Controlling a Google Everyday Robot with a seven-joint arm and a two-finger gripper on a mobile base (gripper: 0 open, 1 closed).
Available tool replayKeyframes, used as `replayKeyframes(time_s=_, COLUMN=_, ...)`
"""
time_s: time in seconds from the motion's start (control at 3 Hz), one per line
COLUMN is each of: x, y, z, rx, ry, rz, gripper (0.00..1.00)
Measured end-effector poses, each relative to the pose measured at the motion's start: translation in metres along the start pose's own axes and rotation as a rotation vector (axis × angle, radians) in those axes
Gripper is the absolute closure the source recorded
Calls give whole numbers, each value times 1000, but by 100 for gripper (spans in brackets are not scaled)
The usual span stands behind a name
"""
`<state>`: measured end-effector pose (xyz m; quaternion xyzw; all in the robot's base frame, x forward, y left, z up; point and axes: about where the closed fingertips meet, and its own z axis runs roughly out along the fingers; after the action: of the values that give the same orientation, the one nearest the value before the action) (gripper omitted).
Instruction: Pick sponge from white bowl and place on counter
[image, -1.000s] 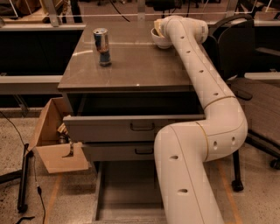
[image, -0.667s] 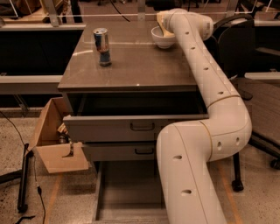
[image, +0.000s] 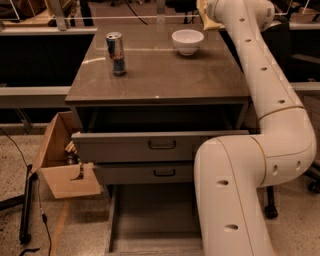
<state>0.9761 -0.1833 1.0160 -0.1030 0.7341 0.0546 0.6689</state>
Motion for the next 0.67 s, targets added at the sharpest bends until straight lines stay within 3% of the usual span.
replayKeyframes(time_s=0.67, x=-2, y=-35, z=-62, rx=-11, ry=163, rz=82, gripper=100)
